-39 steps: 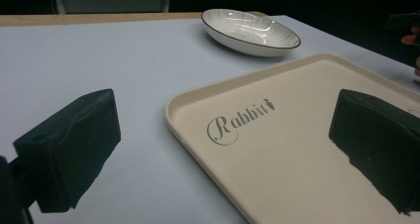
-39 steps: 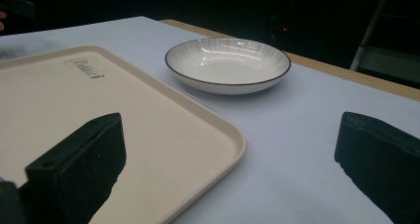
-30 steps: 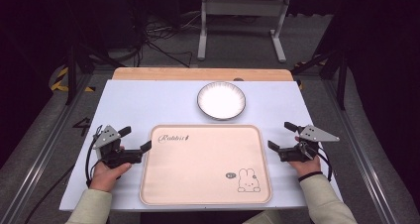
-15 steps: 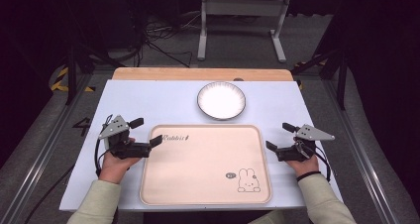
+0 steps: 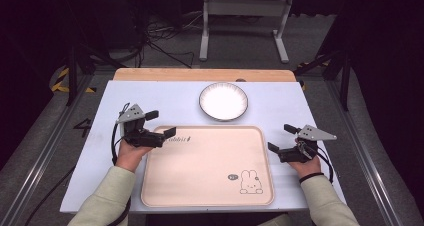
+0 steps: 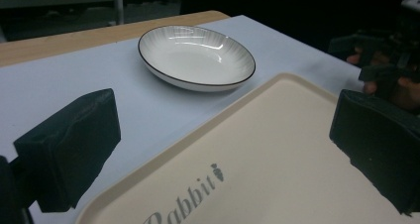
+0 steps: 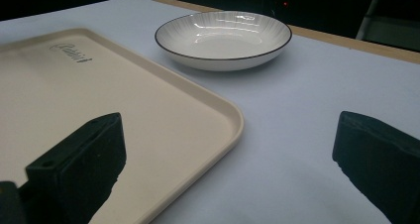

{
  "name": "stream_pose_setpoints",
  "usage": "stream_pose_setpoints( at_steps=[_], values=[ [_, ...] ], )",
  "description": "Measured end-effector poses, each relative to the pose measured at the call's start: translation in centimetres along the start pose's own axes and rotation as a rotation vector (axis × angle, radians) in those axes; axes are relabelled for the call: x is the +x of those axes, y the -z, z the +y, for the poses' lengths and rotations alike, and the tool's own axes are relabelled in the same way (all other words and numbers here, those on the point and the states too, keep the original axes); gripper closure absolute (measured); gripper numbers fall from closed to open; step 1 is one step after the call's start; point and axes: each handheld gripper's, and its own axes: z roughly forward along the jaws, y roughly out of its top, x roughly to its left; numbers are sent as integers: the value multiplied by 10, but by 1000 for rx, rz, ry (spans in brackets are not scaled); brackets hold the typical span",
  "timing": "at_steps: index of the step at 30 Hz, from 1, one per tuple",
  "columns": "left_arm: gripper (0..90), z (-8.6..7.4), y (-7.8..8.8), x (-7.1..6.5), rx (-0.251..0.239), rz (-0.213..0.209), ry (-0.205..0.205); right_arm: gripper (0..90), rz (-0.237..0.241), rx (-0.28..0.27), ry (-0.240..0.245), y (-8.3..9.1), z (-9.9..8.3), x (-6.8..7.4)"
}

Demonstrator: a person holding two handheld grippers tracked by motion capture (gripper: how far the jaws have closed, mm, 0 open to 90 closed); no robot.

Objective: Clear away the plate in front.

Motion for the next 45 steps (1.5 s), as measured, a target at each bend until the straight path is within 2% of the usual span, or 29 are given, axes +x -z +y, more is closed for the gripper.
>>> stream_pose_setpoints(
  at_steps=[2, 5, 9, 16, 22, 27, 32, 37, 39, 41, 45],
  values=[
    [4, 2, -4, 2, 5, 7, 15, 5, 1, 2, -6, 0, 0, 0],
    [1, 3, -7, 4, 14, 40, 21, 4, 4, -1, -9, 0, 0, 0],
    [4, 10, -16, 6, 20, 86, 9, 4, 5, -3, -10, 1, 0, -1],
    [7, 25, -33, 13, 8, 112, 50, 4, 5, -1, -10, 1, 0, 0],
    [17, 32, -48, 17, 31, 133, 70, 2, 11, -5, -17, 1, 0, -1],
    [27, 37, -65, 17, 84, 215, 61, 1, 24, -43, -35, 8, 2, -1],
    [29, 45, -71, 18, 60, 241, 96, 1, 26, -47, -50, 8, 2, -2],
    [30, 47, -77, 18, 65, 265, 110, 0, 31, -51, -65, 9, 1, -4],
    [46, 47, -80, 18, 83, 296, 131, 0, 34, -53, -74, 9, 1, -5],
    [47, 48, -82, 20, 77, 292, 160, 0, 35, -57, -77, 10, 1, -6],
    [48, 49, -87, 21, 76, 309, 175, 0, 33, -54, -78, 9, 0, -6]
  ],
)
